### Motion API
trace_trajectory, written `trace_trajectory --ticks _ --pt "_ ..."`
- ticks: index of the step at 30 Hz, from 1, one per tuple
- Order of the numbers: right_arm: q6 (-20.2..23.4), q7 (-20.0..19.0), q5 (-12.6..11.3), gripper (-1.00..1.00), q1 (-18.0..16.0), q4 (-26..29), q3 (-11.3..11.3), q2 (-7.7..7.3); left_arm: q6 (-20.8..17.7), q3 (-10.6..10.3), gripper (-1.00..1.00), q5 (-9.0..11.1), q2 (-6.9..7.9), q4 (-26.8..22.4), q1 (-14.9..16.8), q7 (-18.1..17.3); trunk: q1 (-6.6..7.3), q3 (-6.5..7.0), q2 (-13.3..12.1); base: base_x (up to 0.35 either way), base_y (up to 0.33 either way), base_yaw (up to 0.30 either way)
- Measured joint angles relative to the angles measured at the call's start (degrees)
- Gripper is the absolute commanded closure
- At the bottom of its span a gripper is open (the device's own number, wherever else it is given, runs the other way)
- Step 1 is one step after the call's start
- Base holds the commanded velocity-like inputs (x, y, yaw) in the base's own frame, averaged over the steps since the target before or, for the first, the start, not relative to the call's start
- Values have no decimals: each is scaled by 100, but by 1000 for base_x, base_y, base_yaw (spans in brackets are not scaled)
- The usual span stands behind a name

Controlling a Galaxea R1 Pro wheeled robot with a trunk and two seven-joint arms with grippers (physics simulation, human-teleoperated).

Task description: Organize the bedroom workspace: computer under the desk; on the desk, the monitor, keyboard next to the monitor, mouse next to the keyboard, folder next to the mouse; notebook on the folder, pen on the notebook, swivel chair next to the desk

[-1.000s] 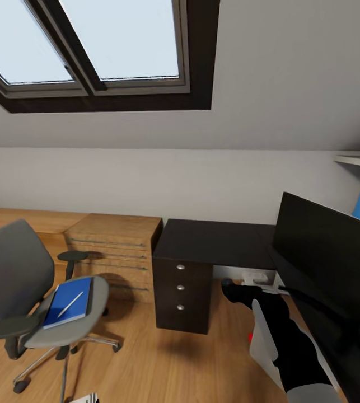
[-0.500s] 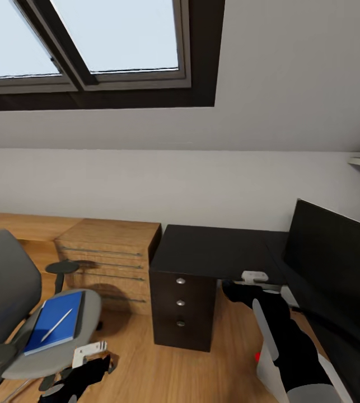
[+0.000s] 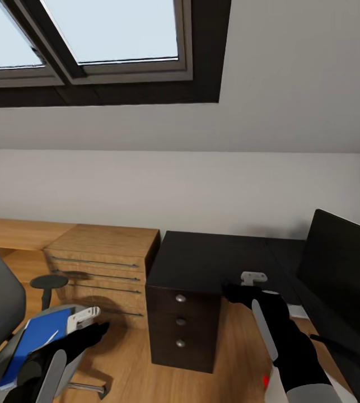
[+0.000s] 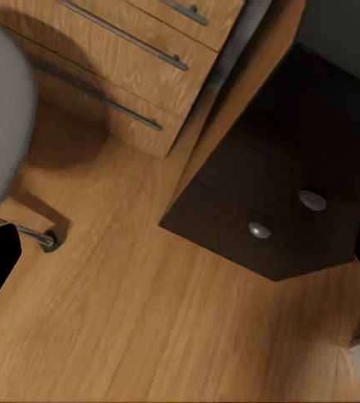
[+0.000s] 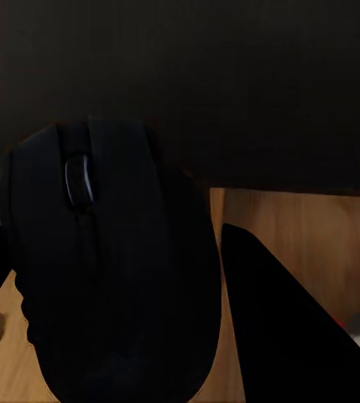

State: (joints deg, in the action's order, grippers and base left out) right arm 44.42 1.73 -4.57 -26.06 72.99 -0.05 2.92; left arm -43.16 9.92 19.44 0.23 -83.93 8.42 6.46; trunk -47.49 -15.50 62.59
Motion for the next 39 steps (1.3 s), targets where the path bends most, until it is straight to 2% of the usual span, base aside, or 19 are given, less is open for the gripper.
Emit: trace_trajectory --ticks 18,21,22,24,33,39 --pt "-4 -39 -11 100 0 -48 8 4 -1 6 -100 6 10 -42 2 -3 0 0 0 327 0 0" --pt "-124 -91 -11 100 0 -170 7 -3 -6 10 -100 7 10 -45 3 -4 0 0 0 328 0 13" --pt "-392 -107 1 100 0 -341 15 -5 -13 12 -100 7 10 -46 4 1 0 0 0 328 0 80" --pt "-563 -113 9 100 -1 -435 26 1 -16 12 -100 7 14 -47 5 3 0 0 0 328 0 115" --pt "-742 -109 20 100 -1 -544 319 7 -33 49 -100 6 25 -47 1 5 -1 0 0 277 -12 167" --pt "-749 -108 28 100 -1 -563 357 14 -44 111 -100 8 20 -47 -1 7 -3 0 -1 40 -3 187"
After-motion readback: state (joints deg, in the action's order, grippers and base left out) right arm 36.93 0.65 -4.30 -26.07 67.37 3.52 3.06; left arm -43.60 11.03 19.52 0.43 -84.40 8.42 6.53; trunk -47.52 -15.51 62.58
